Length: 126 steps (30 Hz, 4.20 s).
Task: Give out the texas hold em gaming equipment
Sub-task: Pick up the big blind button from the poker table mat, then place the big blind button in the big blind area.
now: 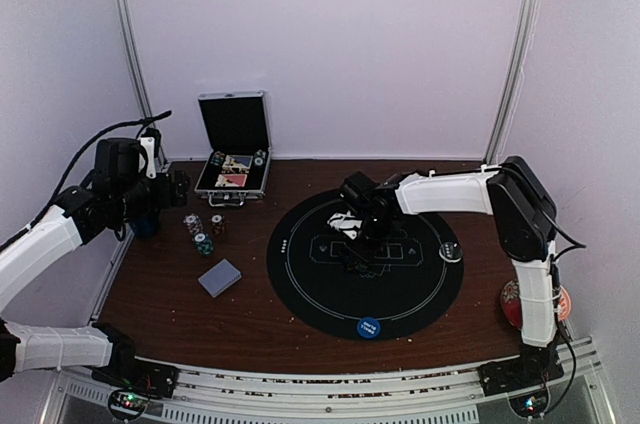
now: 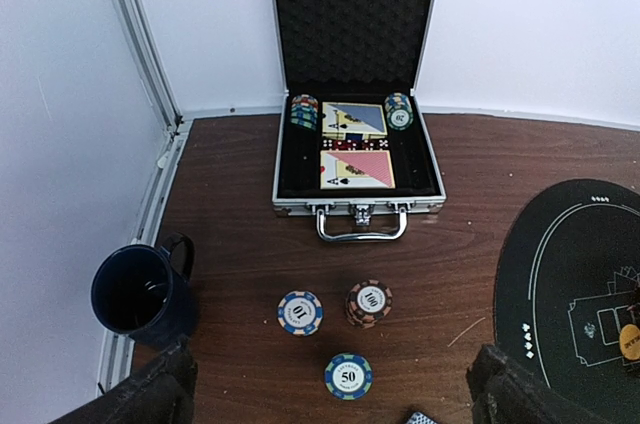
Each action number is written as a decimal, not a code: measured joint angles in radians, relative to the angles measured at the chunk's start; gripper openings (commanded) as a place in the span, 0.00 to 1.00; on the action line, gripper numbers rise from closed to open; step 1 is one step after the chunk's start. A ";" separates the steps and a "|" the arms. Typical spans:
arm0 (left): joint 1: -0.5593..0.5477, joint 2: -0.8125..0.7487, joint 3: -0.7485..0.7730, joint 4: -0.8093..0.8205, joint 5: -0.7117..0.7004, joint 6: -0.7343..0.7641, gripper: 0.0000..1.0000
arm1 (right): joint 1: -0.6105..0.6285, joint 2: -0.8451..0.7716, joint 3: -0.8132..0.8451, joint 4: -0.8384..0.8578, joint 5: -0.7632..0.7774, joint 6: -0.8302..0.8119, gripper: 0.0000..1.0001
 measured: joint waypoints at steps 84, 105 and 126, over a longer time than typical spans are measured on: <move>0.017 0.017 0.000 0.000 0.006 0.000 0.98 | -0.206 0.311 0.542 0.119 0.272 0.059 0.50; 0.034 0.023 0.000 0.000 0.007 0.000 0.98 | -0.263 0.388 0.577 0.169 0.274 0.053 0.51; 0.036 0.023 0.000 0.000 0.008 0.000 0.98 | -0.257 0.372 0.608 0.101 0.242 0.024 0.90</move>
